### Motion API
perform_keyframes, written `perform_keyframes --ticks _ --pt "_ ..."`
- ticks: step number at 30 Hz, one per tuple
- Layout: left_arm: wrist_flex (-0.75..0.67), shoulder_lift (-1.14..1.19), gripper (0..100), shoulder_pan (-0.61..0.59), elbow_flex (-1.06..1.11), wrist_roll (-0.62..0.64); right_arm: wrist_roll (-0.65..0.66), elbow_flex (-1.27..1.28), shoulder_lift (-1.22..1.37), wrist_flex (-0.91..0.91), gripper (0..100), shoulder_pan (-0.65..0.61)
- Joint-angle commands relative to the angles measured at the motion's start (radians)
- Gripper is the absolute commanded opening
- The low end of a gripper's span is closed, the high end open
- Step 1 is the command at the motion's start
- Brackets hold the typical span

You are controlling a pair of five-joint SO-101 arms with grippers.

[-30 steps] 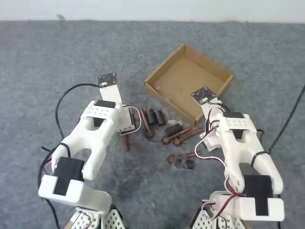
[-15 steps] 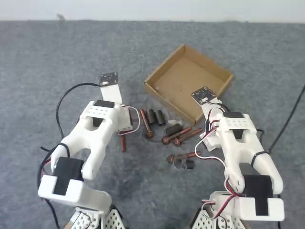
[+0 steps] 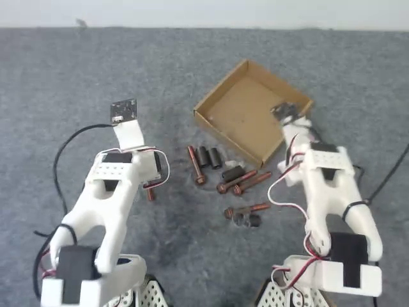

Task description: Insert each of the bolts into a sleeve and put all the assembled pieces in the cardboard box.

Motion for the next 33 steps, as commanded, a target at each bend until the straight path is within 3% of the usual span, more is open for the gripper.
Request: perform_keyframes --ticks 1,13,18,24,29,33 --pt "-0.023 -0.071 1 -0.003 -0.005 -0.006 -0.011 -0.123 -0.053 0.007 0.6 0.045" --pt "-0.023 -0.071 1 -0.008 -0.002 -0.006 -0.009 -0.262 -0.053 -0.027 0.6 0.018" --pt "-0.023 -0.071 1 -0.003 -0.002 -0.008 -0.009 -0.203 -0.051 -0.191 0.6 -0.030" --pt "-0.023 -0.071 1 -0.002 -0.004 -0.008 -0.008 -0.126 -0.051 -0.509 0.6 -0.082" --pt "-0.023 -0.071 1 -0.002 -0.005 -0.008 -0.014 -0.118 -0.051 -0.585 0.6 -0.107" --pt "-0.025 -0.071 1 -0.002 -0.005 -0.008 -0.196 -0.072 -0.051 -0.639 0.6 -0.156"
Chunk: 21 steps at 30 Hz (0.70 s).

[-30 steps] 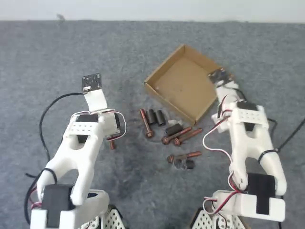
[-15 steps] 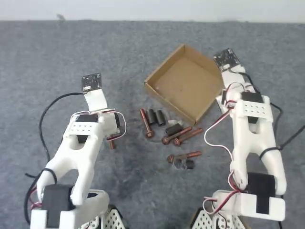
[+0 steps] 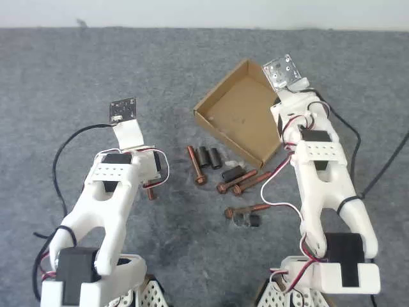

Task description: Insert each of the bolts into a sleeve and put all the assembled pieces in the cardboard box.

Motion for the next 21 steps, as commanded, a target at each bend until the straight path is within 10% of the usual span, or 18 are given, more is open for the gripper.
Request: perform_keyframes --ticks 1,8,21 --pt "-0.018 -0.055 1 -0.002 -0.010 -0.008 -0.176 0.008 -0.053 -0.096 0.6 -0.051" --pt "-0.018 -0.055 1 -0.002 -0.010 -0.008 -0.416 0.074 -0.042 -0.421 0.6 -0.124" --pt "-0.018 -0.055 1 -0.002 -0.010 -0.008 -0.245 0.242 0.150 -0.993 0.6 -0.249"
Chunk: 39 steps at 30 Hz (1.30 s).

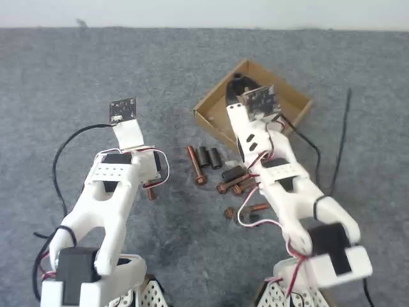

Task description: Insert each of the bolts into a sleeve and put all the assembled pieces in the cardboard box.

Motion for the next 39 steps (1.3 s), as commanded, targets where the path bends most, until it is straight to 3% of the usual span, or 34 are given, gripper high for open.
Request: perform_keyframes --ticks 1,7,12,16,23,31,35,39 --pt "-0.018 -0.055 1 -0.002 -0.010 -0.008 0.048 -0.011 0.056 -0.125 0.6 -0.001" --pt "-0.018 -0.055 1 -0.002 -0.010 -0.008 0.043 0.021 0.166 -0.265 0.6 -0.007" --pt "-0.031 -0.055 1 0.000 -0.010 -0.008 0.041 0.173 0.176 -0.492 0.6 -0.042" --pt "-0.044 -0.055 1 0.000 -0.005 -0.008 -0.057 0.310 0.179 -0.639 0.6 -0.081" --pt "-0.044 -0.055 1 0.000 -0.005 -0.008 -0.129 0.466 0.171 -0.728 0.6 -0.104" --pt "-0.041 -0.057 1 0.000 -0.004 -0.008 -0.247 0.661 0.171 -0.911 0.6 -0.242" --pt "-0.041 -0.057 1 0.000 -0.004 -0.008 -0.250 0.761 0.171 -1.010 0.6 -0.312" --pt "-0.041 -0.057 1 0.000 -0.004 -0.008 -0.249 0.766 0.173 -0.997 0.6 -0.312"
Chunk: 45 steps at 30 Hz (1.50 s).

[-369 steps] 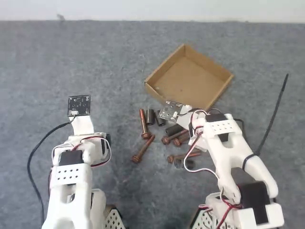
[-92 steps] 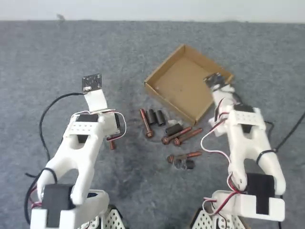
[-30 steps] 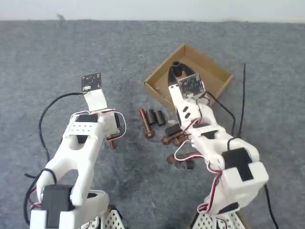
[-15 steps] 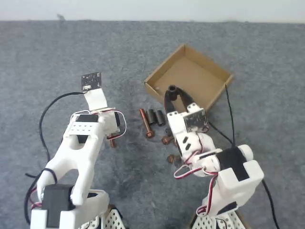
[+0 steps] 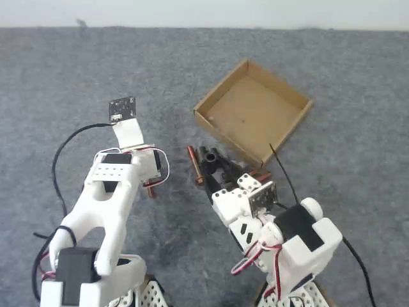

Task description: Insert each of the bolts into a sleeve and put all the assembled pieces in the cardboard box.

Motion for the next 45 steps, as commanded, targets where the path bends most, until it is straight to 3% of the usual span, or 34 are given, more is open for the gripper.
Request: perform_keyframes --ticks 1,8,11,17,29,45 --pt "-0.017 -0.057 1 0.000 -0.004 -0.008 -0.006 0.026 -0.016 -0.024 0.6 -0.001" --pt "-0.015 -0.061 1 0.000 -0.004 -0.008 0.005 0.025 -0.015 0.047 0.6 -0.021" --pt "-0.029 -0.061 1 0.000 -0.012 -0.006 0.091 0.025 -0.013 0.084 0.6 -0.053" --pt "-0.167 -0.063 1 -0.008 -0.012 -0.006 0.124 0.014 -0.007 0.096 0.6 -0.062" --pt "-0.278 -0.069 1 0.118 -0.028 -0.006 0.126 0.014 -0.005 0.096 0.6 -0.061" --pt "-0.278 -0.729 1 0.267 0.140 -0.006 0.127 0.014 -0.005 0.096 0.6 -0.064"
